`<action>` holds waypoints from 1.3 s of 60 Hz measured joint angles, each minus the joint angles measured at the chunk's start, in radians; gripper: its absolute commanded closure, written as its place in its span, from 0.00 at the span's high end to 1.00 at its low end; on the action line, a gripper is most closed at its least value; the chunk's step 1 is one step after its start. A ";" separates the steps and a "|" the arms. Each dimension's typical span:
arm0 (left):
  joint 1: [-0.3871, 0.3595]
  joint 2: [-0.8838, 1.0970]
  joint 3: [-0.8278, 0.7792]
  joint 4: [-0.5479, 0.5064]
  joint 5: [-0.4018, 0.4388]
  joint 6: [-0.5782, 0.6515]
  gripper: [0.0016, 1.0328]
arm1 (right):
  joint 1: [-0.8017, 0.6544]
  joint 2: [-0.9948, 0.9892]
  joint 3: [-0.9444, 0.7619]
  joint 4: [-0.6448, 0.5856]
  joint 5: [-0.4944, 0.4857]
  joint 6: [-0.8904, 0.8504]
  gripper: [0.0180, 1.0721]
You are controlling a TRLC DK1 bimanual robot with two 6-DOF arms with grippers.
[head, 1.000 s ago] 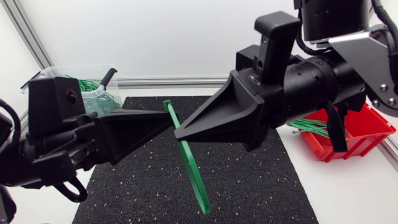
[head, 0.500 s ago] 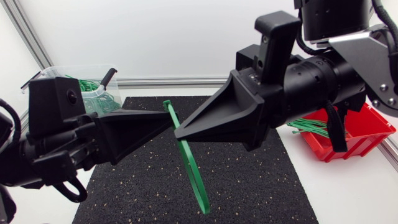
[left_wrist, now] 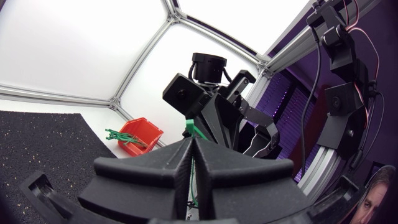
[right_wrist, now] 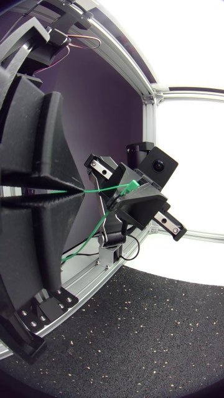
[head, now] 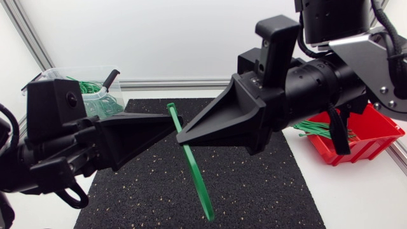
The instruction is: Take a green cable tie from the red box, thread the tail through the head to close it, then place it in the transparent bin on the left.
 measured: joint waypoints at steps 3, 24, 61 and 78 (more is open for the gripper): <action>-0.002 -0.002 0.000 -0.001 -0.003 0.001 0.04 | 0.000 0.000 0.000 0.006 0.000 0.000 0.05; -0.072 -0.035 0.000 -0.043 -0.099 0.073 0.04 | 0.007 0.000 0.008 0.007 -0.007 0.000 0.05; -0.140 -0.079 -0.001 -0.103 -0.201 0.228 0.04 | -0.004 0.000 0.023 -0.013 -0.002 0.000 0.05; -0.233 -0.081 -0.021 -0.118 -0.298 0.337 0.04 | -0.019 0.004 0.023 -0.027 -0.004 0.001 0.06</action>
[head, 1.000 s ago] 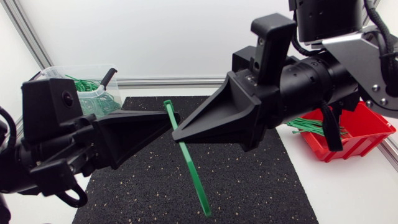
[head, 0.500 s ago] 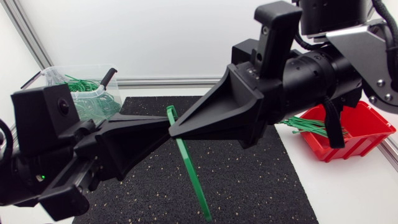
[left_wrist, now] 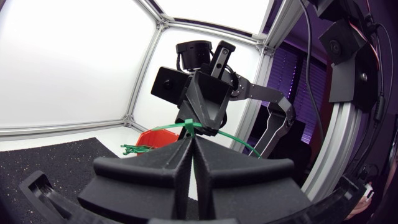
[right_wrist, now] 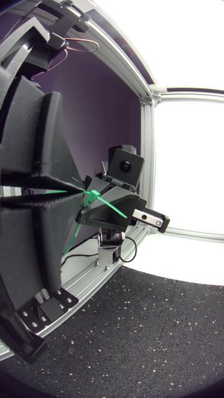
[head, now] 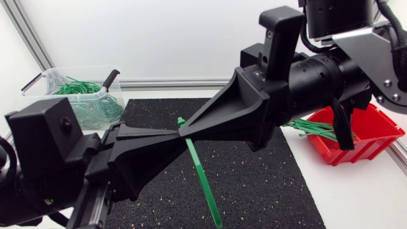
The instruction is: Take a green cable tie from the red box, thread the tail through the head to close it, then place it in the transparent bin on the left.
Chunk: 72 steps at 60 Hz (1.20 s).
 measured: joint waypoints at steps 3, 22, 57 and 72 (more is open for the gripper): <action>-0.011 0.000 -0.003 -0.001 -0.021 0.022 0.04 | -0.005 0.003 0.000 -0.004 0.000 0.000 0.09; 0.010 -0.005 -0.008 -0.010 -0.023 0.107 0.04 | -0.034 -0.018 0.000 -0.016 0.001 -0.005 0.39; 0.015 -0.029 -0.008 -0.143 -0.074 0.390 0.04 | -0.179 0.052 0.009 0.006 -0.111 -0.114 0.39; -0.031 -0.003 -0.002 -0.164 -0.136 0.502 0.04 | -0.159 0.145 0.055 -0.012 -0.159 -0.220 0.38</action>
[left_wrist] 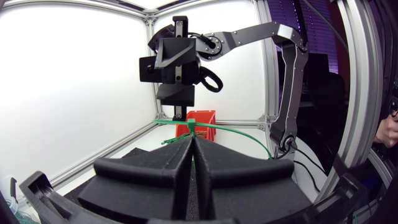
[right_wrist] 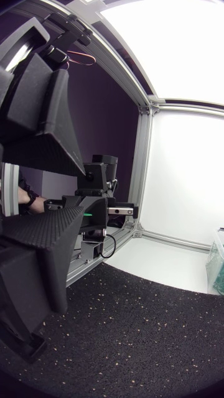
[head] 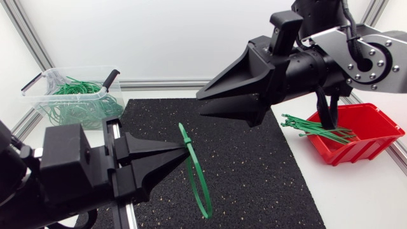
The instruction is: Take a green cable tie from the red box, thread the tail through the head to close it, then place it in the transparent bin on the left.
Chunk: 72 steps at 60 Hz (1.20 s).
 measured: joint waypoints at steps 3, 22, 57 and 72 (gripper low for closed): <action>-0.004 0.006 0.005 -0.003 -0.004 0.012 0.04 | 0.008 0.016 0.000 -0.001 0.000 -0.026 0.38; -0.004 0.019 0.025 -0.023 -0.018 0.062 0.04 | 0.050 0.072 0.000 -0.008 0.000 -0.131 0.38; 0.018 0.019 0.031 -0.030 -0.018 0.064 0.04 | 0.087 0.072 0.000 -0.024 0.000 -0.161 0.11; 0.017 0.016 0.031 -0.036 -0.018 0.064 0.04 | 0.087 0.072 0.000 -0.031 0.012 -0.166 0.06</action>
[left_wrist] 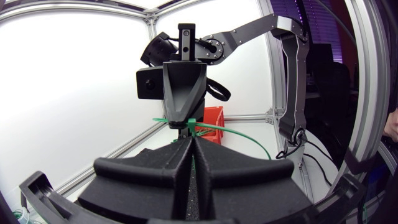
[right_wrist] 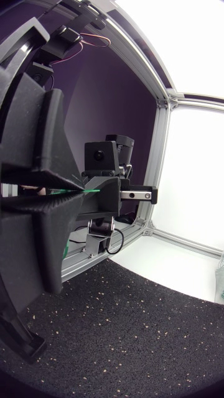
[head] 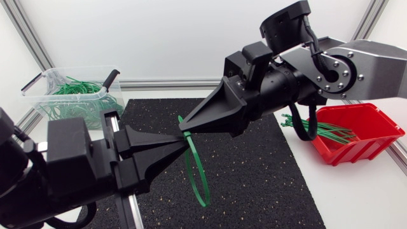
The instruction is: Take a green cable tie from the red box, thread the tail through the head to close it, then place it in the transparent bin on the left.
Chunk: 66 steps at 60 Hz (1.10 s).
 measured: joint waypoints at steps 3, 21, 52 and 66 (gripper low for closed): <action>-0.007 -0.005 0.000 -0.006 -0.004 0.000 0.04 | 0.000 0.001 0.000 -0.002 0.002 -0.003 0.06; -0.173 -0.026 0.000 -0.049 -0.152 0.000 0.04 | -0.012 0.073 0.035 -0.037 0.007 -0.012 0.06; 0.267 -0.002 0.036 -0.090 -0.085 -0.017 0.04 | -0.026 -0.006 -0.056 0.001 0.468 -0.221 0.96; 0.662 0.167 0.166 -0.053 -0.075 -0.065 0.04 | -0.056 0.006 -0.105 0.157 0.743 -0.346 0.96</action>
